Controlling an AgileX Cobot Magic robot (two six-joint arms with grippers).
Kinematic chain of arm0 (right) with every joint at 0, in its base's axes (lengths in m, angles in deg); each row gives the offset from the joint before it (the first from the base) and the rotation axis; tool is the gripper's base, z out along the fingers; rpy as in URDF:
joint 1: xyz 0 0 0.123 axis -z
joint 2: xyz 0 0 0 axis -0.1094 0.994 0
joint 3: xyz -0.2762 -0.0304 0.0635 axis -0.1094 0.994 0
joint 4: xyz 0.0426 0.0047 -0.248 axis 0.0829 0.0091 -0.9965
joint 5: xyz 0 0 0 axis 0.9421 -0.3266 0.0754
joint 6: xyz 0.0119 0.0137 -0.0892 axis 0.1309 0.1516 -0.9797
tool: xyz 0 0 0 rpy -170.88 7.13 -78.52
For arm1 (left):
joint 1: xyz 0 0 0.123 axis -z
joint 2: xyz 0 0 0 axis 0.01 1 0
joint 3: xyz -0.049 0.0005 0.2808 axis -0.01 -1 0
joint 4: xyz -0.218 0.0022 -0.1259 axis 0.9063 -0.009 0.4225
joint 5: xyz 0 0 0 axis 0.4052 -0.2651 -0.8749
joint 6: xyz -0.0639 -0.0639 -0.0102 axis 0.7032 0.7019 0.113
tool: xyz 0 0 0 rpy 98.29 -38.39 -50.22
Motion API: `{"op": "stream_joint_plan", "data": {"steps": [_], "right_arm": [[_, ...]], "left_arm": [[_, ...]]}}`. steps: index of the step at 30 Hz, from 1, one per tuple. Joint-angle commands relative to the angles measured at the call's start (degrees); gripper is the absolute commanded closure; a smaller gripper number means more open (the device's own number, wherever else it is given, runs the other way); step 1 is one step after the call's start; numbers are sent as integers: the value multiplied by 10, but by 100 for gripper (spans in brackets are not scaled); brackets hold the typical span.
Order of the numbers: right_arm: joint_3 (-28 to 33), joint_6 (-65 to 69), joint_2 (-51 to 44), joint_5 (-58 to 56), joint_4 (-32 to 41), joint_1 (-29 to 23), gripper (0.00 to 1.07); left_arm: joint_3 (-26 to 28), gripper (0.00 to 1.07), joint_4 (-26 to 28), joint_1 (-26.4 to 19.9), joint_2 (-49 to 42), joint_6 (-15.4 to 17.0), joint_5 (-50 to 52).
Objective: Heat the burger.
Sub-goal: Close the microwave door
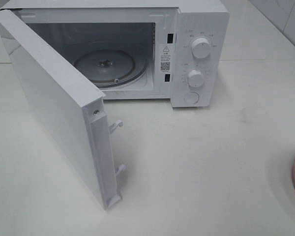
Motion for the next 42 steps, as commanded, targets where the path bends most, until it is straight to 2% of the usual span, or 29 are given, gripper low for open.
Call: {"op": "stream_joint_plan", "data": {"steps": [1,35,42], "right_arm": [[2,-2,-17,4,2,4,32],[2,-2,-17,4,2,4,32],[2,-2,-17,4,2,4,32]], "left_arm": [[0,7,1,-1,-3,1,3],[3,7,17,-1,-3,1,8],[15,11,15,-1,32,1,75]]}}
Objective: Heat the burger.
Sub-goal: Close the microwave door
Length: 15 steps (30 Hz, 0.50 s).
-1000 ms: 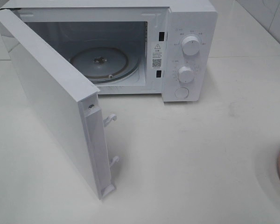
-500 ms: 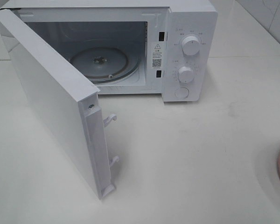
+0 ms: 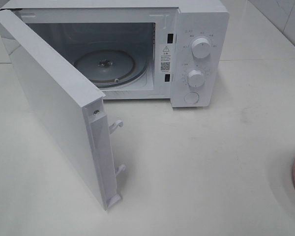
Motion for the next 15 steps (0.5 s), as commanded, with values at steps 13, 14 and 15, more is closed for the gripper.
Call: {"op": "stream_joint_plan", "data": {"steps": [13,14,15], "right_arm": [[2,-3,-17,4,2,4,32],[2,-3,-17,4,2,4,32],[2,-3,-17,4,2,4,32]], "left_arm": [[3,55,22,-1,199,1,205],[0,72,22,-1,237,1,230],[0,72,22,-1,237,1,230]]}}
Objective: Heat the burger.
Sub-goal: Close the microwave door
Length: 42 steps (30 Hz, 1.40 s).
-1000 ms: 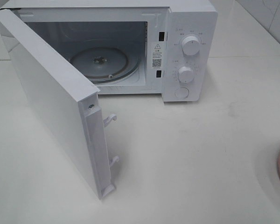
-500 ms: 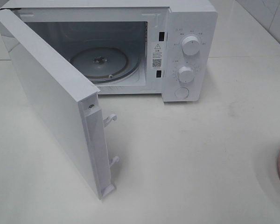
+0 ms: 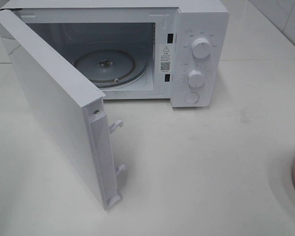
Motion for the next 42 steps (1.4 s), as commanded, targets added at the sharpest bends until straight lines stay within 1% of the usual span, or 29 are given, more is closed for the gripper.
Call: {"op": "stream_joint_plan", "data": {"steps": [1,2,3,5,6,8,9,10,11,13,14,15,16,17,18,19,20,22,23,24,27,28,29,30,32,35,37,40,42], "right_arm": [[2,-3,-17,4,2,4,32],[2,-3,-17,4,2,4,32],[2,-3,-17,4,2,4,32],[2,-3,-17,4,2,4,32],[2,-3,-17,4,2,4,32],[2,-3,-17,4,2,4,32],[2,-3,-17,4,2,4,32],[2,-3,-17,4,2,4,32],[2,-3,-17,4,2,4,32],[2,-3,-17,4,2,4,32],[2,-3,-17,4,2,4,32],[2,-3,-17,4,2,4,32],[2,-3,-17,4,2,4,32],[2,-3,-17,4,2,4,32],[2,-3,-17,4,2,4,32],[2,-3,-17,4,2,4,32],[2,-3,-17,4,2,4,32],[2,-3,-17,4,2,4,32],[2,-3,-17,4,2,4,32],[2,-3,-17,4,2,4,32],[2,-3,-17,4,2,4,32],[2,-3,-17,4,2,4,32],[2,-3,-17,4,2,4,32],[2,-3,-17,4,2,4,32],[2,-3,-17,4,2,4,32],[2,-3,-17,4,2,4,32],[2,-3,-17,4,2,4,32],[2,-3,-17,4,2,4,32],[2,-3,-17,4,2,4,32]], "left_arm": [[-9,95,9,-1,81,1,75],[-15,107,10,-1,100,1,99],[-15,107,10,-1,100,1,99],[-39,107,14,-1,154,-2,182],[-39,107,14,-1,154,-2,182],[-62,107,17,-1,198,-2,277],[-62,107,17,-1,198,-2,277],[-75,107,17,-1,223,-2,332],[-75,107,17,-1,223,-2,332],[-92,107,17,0,260,-2,423],[-92,107,17,0,260,-2,423],[-106,107,15,5,289,-1,505],[-112,107,11,9,302,-1,542],[-112,107,11,9,302,-1,542],[-123,107,-6,21,333,-1,618],[-123,107,-6,21,333,-1,618],[-128,107,-36,34,371,1,685],[-128,107,-49,38,390,1,708],[-128,107,-72,48,427,2,749],[-128,107,-91,51,460,14,782],[-128,107,-99,51,474,26,794],[-128,107,-115,51,508,60,828],[-128,107,-122,51,525,77,843],[-128,107,-122,51,525,77,843],[-128,107,-175,51,584,121,927],[-128,107,-191,51,596,126,944],[-120,107,-231,51,646,151,995],[-115,107,-239,51,656,160,997],[-89,107,-248,65,687,179,995]]}}
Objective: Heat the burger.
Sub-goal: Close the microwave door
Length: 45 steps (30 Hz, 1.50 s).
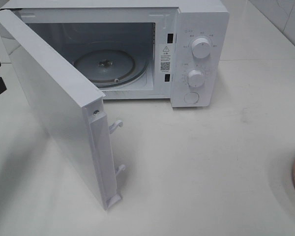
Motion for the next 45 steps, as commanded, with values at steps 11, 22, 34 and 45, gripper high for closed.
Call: {"op": "stream_joint_plan", "data": {"steps": [11,22,34,45], "right_arm": [[2,-3,-17,3,2,4,32],[2,-3,-17,3,2,4,32],[2,-3,-17,3,2,4,32],[2,-3,-17,3,2,4,32]], "left_arm": [[44,107,-5,62,53,13,14],[117,107,9,131,104,13,-25],[214,107,73,204,161,13,-72],[289,107,162,261,201,-10,-93]]}}
